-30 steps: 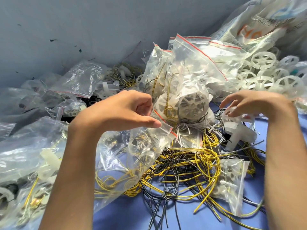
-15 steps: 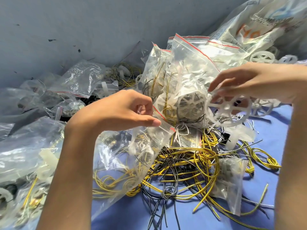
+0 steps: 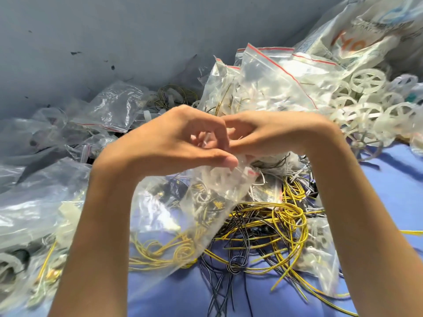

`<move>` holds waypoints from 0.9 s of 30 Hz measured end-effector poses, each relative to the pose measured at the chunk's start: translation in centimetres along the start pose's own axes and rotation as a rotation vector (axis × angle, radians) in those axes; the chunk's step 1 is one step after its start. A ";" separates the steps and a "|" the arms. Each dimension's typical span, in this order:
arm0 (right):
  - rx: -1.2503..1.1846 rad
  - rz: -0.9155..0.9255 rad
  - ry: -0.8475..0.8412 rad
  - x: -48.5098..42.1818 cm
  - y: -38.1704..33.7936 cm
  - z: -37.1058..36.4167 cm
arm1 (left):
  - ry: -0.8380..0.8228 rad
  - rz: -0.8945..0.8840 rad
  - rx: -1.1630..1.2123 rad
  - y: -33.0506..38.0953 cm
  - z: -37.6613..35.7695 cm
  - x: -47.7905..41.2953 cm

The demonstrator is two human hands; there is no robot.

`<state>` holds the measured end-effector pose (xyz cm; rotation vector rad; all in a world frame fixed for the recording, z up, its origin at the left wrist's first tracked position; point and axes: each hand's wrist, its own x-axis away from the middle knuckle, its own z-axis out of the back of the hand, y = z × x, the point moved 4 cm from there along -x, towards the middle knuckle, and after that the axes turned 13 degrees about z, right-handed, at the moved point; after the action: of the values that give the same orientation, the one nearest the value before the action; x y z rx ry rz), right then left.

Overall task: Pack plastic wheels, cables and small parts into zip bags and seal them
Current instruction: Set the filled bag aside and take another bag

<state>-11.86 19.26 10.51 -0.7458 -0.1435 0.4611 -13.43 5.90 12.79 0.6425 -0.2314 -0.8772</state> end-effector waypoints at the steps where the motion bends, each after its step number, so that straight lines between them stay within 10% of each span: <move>1: -0.032 0.006 -0.023 0.0 0.1 -0.1 | 0.001 -0.006 0.013 0.0 0.1 0.1; 19: -0.029 -0.032 -0.011 -0.3 1.9 0.1 | 0.079 0.035 0.013 -1.3 0.6 0.0; 27: -0.033 0.036 0.118 -0.5 1.5 0.5 | 0.556 -0.026 0.057 -1.3 2.8 0.2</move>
<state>-12.96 20.30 9.88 -0.8073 -0.0273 0.4488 -15.40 3.97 14.15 0.9171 0.2534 -0.6877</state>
